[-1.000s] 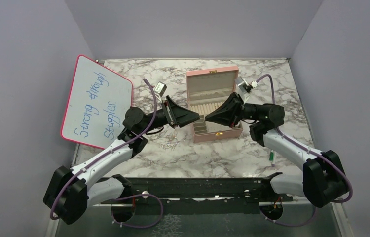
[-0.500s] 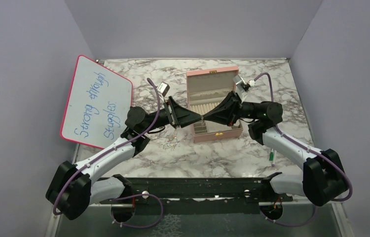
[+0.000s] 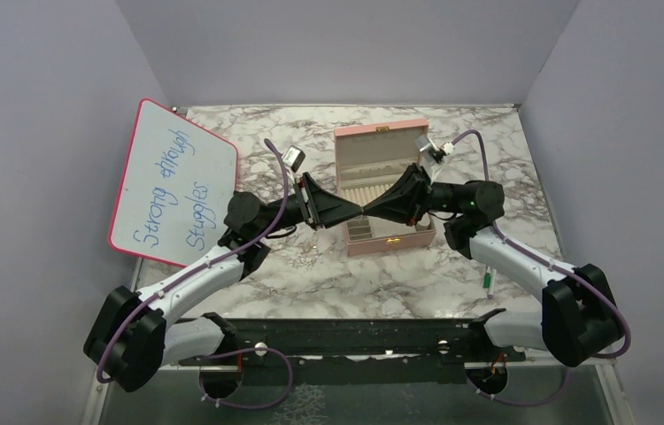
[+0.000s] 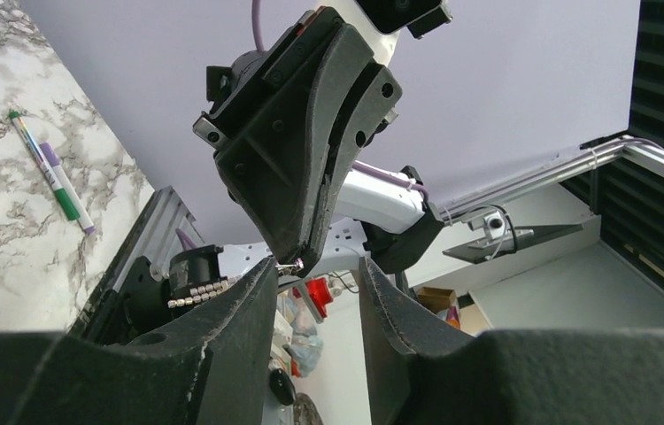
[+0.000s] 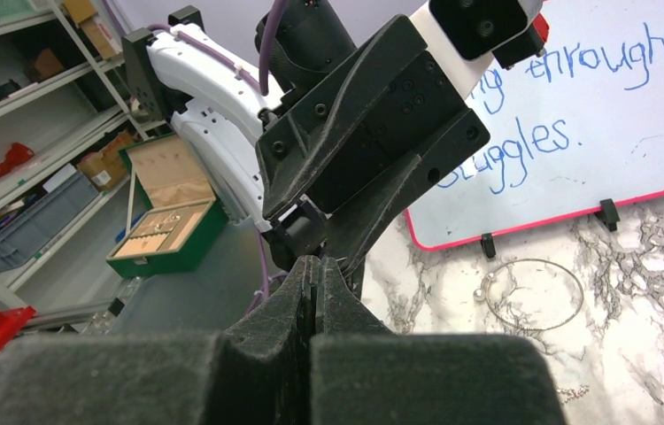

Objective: Organize the mixed jewelry
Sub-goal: Adjust the jewelry.

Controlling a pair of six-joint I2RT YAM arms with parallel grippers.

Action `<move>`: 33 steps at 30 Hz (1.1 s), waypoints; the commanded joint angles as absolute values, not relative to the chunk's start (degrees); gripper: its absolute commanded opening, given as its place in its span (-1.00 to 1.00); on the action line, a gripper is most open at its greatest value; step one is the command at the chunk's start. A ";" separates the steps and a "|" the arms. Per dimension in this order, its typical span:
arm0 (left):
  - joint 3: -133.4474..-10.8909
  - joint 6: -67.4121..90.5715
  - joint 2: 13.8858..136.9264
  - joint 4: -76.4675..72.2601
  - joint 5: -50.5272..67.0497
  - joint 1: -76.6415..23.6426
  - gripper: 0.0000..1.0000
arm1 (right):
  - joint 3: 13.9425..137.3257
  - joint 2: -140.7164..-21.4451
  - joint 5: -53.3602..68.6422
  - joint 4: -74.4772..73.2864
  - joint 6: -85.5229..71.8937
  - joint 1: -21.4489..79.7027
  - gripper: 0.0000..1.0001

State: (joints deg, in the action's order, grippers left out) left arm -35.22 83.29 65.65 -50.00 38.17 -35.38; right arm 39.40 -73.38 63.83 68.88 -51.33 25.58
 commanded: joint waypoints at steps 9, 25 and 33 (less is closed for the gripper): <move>-36.14 84.67 66.31 -55.27 39.17 -35.66 -0.22 | 41.35 -73.36 65.18 67.92 -50.22 26.30 -0.98; -35.62 84.73 65.94 -55.89 38.45 -35.68 -0.77 | 41.08 -72.43 64.83 65.22 -48.61 26.28 -0.98; -35.62 84.77 65.59 -56.12 38.15 -35.68 -0.89 | 40.89 -71.91 65.46 64.07 -47.20 26.28 -0.98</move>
State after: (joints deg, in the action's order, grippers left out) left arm -35.18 84.47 66.57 -51.44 38.13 -35.35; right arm 40.23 -72.58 63.96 66.85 -49.41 25.89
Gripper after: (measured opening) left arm 0.070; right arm 0.015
